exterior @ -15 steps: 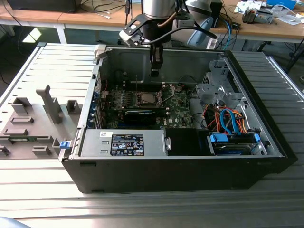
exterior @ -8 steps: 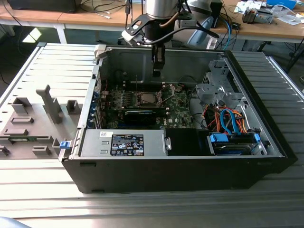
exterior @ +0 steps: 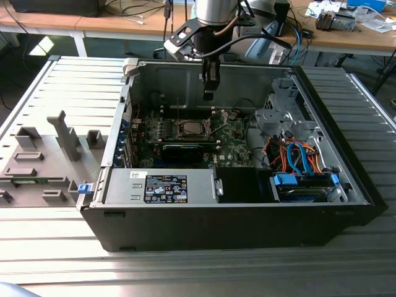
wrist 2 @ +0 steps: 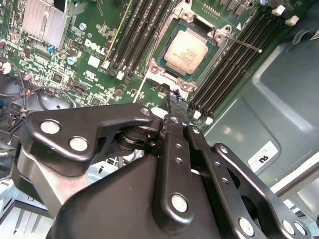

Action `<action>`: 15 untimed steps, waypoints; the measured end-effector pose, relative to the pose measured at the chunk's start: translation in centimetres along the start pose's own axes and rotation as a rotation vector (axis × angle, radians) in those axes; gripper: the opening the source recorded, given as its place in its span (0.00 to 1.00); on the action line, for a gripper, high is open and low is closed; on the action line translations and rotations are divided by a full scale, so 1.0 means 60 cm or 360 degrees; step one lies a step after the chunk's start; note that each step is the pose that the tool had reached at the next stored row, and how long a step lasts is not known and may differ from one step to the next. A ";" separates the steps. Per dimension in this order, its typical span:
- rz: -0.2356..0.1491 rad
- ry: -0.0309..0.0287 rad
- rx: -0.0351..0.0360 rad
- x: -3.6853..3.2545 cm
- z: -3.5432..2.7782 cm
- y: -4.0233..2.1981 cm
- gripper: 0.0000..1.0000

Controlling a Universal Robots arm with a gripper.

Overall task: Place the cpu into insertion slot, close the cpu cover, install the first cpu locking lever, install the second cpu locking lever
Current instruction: 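Close the cpu cover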

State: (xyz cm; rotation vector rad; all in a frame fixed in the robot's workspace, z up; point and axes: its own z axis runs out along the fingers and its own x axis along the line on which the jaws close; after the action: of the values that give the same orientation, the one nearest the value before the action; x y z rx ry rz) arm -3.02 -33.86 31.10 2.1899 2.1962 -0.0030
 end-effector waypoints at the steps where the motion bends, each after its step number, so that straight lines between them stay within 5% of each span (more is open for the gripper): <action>1: 0.0000 0.00001 0.0000 0.000 0.000 0.003 0.11; 15: 0.0000 0.00001 0.0000 0.000 0.001 0.033 0.11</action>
State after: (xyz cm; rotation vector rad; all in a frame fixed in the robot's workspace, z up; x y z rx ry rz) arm -1.03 -33.86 31.10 2.1899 2.1962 -0.0030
